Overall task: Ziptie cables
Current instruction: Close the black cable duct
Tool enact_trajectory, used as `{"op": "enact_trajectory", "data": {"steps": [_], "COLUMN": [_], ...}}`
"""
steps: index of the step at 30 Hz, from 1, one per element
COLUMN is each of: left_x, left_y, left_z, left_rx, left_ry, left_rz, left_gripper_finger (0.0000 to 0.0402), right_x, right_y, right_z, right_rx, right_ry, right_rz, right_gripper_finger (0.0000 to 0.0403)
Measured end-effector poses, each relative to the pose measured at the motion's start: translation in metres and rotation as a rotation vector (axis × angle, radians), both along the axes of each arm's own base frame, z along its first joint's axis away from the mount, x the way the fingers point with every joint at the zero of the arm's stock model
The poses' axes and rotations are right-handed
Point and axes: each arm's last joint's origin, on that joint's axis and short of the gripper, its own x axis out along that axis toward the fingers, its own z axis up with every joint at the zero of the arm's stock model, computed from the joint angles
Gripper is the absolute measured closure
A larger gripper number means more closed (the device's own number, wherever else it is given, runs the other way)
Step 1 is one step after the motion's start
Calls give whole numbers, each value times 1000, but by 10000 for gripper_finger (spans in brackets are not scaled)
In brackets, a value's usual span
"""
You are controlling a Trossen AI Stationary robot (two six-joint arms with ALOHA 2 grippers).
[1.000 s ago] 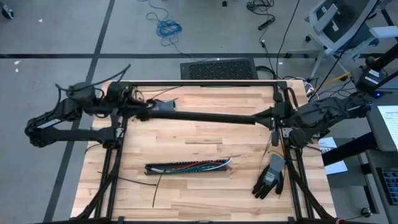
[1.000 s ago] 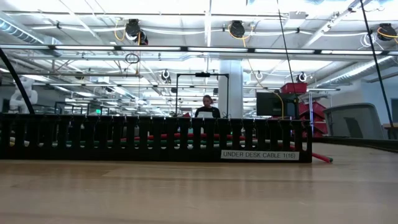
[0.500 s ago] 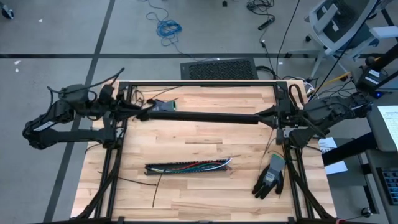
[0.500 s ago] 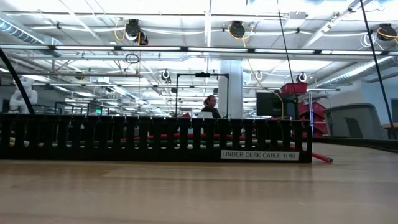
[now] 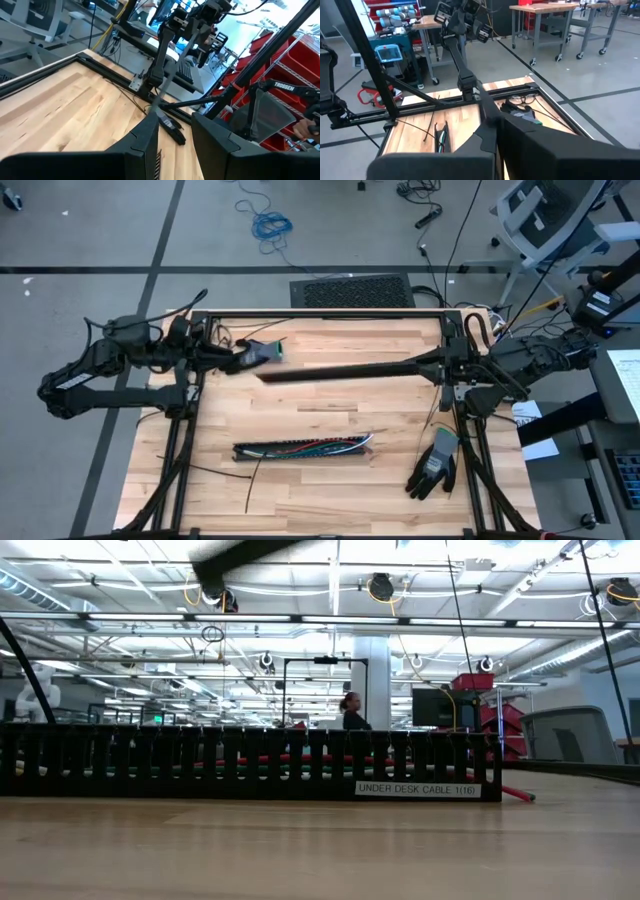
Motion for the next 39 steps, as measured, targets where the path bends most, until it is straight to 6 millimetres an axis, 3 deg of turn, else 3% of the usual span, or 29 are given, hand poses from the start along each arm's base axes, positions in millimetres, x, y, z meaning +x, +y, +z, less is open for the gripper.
{"op": "enact_trajectory", "data": {"steps": [17,26,39], "left_x": [15,25,35], "left_y": [4,6,11], "left_z": [-6,-8,-15], "left_rx": [-15,28,134], "left_ry": [65,92,162], "left_rz": [1,-21,62], "left_gripper_finger": [288,288,288], "right_x": [7,11,-9], "right_y": [-5,-17,-21], "right_z": [1,25,44], "right_rx": [15,64,168], "right_ry": [-32,-259,-449], "right_rz": [-136,-167,-87], "right_gripper_finger": [402,402,403]}}
